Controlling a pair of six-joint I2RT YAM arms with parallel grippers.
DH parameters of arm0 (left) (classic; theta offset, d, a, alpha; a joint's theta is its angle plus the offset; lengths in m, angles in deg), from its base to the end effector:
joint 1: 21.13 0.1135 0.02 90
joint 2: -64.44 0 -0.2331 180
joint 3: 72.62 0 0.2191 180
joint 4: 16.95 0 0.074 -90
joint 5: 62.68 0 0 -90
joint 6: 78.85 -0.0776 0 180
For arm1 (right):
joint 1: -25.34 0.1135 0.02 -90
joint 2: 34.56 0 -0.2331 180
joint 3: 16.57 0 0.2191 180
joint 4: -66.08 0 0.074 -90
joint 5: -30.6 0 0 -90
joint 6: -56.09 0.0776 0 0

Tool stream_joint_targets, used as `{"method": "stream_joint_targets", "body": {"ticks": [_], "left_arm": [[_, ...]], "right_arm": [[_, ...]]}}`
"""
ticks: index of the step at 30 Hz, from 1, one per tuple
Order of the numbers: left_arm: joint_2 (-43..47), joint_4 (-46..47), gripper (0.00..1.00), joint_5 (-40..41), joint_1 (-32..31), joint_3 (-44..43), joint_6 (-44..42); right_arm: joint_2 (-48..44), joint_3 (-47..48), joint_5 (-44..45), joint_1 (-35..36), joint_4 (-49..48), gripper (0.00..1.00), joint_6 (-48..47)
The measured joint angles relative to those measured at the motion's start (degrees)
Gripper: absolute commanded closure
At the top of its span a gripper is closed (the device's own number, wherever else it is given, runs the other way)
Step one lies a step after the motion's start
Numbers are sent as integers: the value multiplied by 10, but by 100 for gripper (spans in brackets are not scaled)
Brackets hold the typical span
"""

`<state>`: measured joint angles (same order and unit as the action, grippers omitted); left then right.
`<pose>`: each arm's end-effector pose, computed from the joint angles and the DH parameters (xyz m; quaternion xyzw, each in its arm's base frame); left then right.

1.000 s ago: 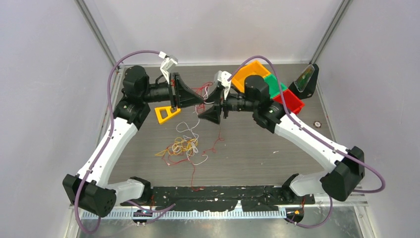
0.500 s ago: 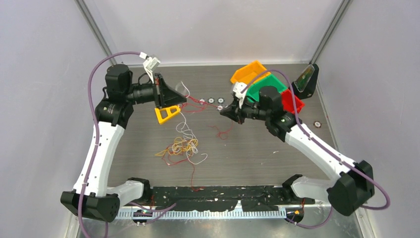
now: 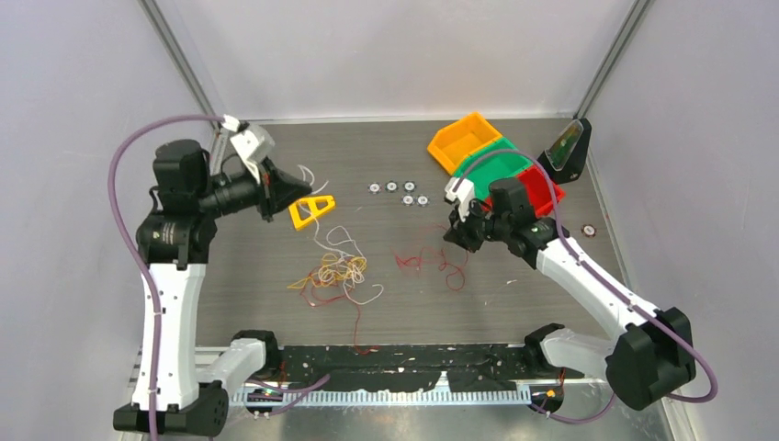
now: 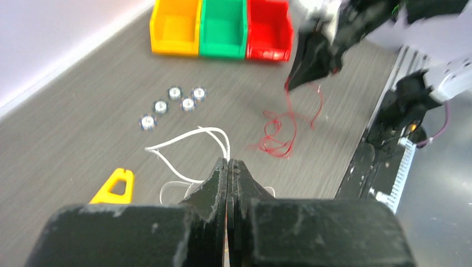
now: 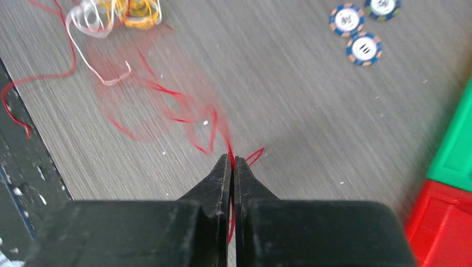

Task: Untangle the cables

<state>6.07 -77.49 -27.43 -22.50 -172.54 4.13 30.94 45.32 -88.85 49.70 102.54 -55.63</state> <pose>0.1725 -0.0675 0.4186 0.3192 0.7014 -0.3484 0.5336 0.2123 0.1380 0.2207 -0.4419 0.7649 0.2398 0.4028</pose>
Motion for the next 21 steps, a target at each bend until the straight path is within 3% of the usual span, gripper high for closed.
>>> {"method": "stream_joint_targets", "body": {"ticks": [4, 5, 8, 10, 12, 15, 18, 21], "left_arm": [[28, -49, 100, 36, 3, 96, -82], [32, -56, 94, 51, 9, 130, -104], [24, -87, 46, 110, 29, 220, -171], [-11, -118, 30, 135, 39, 252, -215], [-35, -146, 4, 134, 46, 256, -235], [-23, -142, 0, 94, 49, 243, -225], [21, -39, 0, 46, 30, 219, -145], [35, 76, 0, 30, -57, 183, -82]], "right_arm": [[-15, 61, 5, 0, 5, 95, 42], [-18, 80, 4, 0, 3, 94, 51], [-31, 152, -5, 0, -15, 95, 84], [-40, 189, -16, 0, -29, 95, 101], [-44, 220, -27, 0, -42, 95, 118], [-41, 256, -41, 0, -58, 95, 146], [-25, 291, -56, 5, -71, 95, 174], [-4, 322, -67, 15, -85, 95, 197]]}}
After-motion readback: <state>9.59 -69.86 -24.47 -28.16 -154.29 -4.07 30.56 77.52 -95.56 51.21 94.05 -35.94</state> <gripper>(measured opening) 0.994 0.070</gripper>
